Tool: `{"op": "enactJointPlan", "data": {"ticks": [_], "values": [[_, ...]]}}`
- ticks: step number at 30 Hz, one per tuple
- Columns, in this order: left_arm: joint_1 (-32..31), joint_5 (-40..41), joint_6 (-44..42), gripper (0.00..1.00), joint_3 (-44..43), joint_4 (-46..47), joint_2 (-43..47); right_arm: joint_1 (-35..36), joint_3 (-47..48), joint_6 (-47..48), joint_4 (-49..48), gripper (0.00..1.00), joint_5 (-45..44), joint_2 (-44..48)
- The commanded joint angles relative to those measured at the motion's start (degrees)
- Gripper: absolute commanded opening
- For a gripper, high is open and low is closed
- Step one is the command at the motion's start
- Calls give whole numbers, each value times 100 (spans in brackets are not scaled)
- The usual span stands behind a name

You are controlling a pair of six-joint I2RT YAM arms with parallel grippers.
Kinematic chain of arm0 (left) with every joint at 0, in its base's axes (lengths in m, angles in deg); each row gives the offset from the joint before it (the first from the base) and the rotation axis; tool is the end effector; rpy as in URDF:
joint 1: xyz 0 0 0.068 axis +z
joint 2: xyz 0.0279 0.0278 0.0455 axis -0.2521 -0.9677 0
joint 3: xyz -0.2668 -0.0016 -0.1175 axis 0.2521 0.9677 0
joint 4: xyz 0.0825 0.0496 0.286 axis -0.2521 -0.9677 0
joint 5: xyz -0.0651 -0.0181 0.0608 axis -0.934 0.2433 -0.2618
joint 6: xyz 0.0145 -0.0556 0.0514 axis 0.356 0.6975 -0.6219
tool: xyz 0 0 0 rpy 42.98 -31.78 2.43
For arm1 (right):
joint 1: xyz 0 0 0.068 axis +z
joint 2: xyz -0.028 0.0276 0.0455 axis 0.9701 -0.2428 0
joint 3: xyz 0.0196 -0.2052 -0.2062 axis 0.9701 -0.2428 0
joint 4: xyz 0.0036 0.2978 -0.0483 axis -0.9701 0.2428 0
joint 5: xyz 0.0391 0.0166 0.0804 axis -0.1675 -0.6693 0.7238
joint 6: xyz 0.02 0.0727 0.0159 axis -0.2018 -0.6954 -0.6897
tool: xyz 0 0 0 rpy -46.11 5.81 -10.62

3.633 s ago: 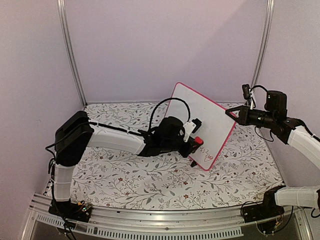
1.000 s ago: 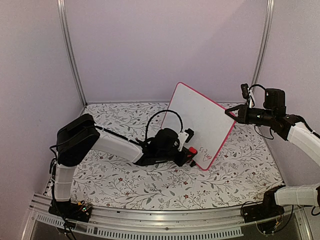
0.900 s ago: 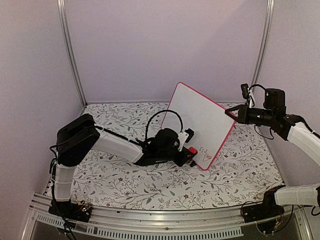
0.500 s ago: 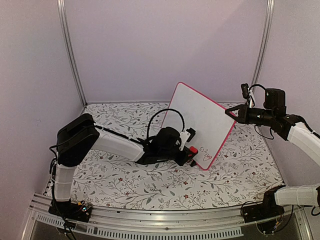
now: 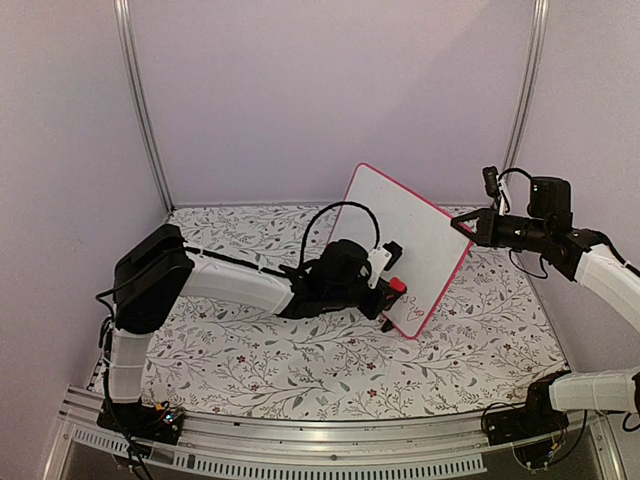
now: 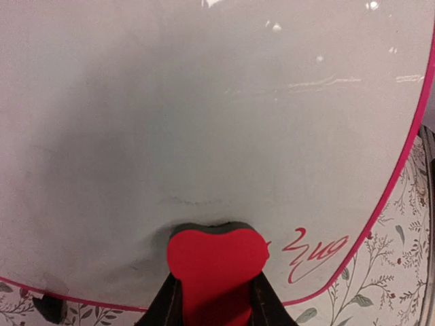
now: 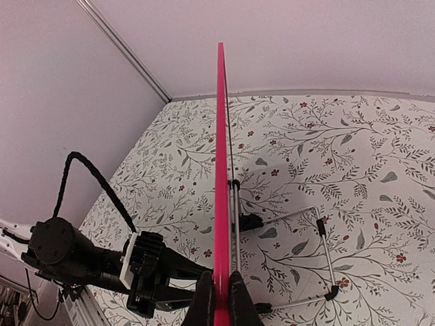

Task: Erase the whiteboard
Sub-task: Erase the center of the whiteboard.

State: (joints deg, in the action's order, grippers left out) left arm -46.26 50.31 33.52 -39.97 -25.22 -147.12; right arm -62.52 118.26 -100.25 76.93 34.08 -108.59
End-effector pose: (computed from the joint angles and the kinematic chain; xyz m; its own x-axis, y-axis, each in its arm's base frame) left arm 0.2683 -0.4804 0.1396 -0.3814 0.2999 -0.8744 0.8131 0.5588 -0.1631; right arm 0.2823 0.1036 0.3127 -0.5685 0.1150 -0.8146 -0.5334 0.7023 0.4714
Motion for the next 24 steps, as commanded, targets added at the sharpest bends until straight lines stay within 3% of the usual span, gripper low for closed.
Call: {"op": "enactJointPlan", "data": {"ticks": [1, 24], "values": [[-19, 28, -142, 0, -327, 326, 97, 115, -65, -76, 649, 0, 317, -100], [-5, -234, -70, 0, 229, 360, 104, 116, 201, -42, 854, 0, 249, -215]]}}
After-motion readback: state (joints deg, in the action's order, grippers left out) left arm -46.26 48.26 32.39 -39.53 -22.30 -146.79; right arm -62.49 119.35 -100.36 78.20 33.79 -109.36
